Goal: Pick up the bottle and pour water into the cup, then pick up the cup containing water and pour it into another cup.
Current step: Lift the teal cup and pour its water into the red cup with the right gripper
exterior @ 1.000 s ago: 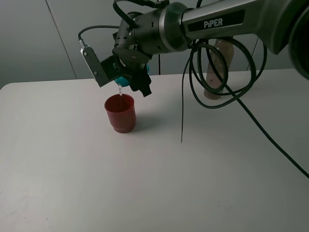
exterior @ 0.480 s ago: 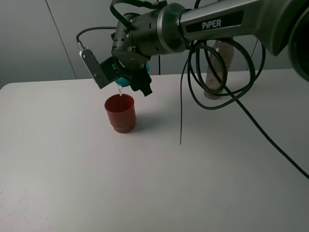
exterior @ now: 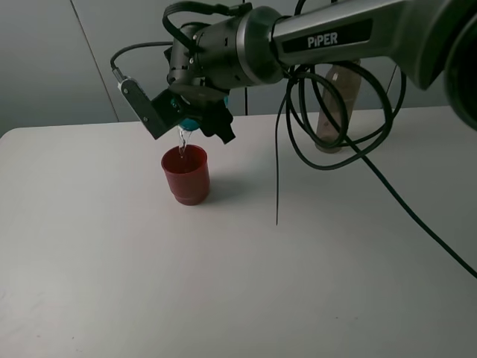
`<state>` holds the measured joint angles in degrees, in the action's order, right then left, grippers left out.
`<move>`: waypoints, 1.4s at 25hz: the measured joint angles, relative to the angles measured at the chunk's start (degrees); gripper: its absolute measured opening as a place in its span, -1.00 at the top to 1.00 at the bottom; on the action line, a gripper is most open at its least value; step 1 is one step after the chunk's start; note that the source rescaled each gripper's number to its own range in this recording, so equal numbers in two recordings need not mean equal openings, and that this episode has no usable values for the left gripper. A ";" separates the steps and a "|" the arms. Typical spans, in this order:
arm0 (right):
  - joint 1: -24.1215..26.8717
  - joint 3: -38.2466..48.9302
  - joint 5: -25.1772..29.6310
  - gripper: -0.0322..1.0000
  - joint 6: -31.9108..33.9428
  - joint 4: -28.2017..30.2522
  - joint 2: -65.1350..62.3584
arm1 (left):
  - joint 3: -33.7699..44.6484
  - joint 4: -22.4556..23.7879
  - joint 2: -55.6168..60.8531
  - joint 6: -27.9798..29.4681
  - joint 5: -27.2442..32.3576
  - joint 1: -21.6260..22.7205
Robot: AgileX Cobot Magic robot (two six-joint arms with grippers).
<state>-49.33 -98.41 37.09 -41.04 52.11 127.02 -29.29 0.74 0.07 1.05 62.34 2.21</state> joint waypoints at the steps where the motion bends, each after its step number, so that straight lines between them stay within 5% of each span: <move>1: 0.00 0.00 0.00 0.73 0.00 0.91 0.00 | 0.00 0.00 0.00 0.00 0.00 0.00; 35: -0.25 0.00 -0.21 0.73 2.83 11.57 0.00 | 0.00 0.00 0.00 0.02 0.00 0.00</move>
<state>-49.59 -98.41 36.88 -38.21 63.68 127.02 -29.29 0.74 0.07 1.07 62.34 2.21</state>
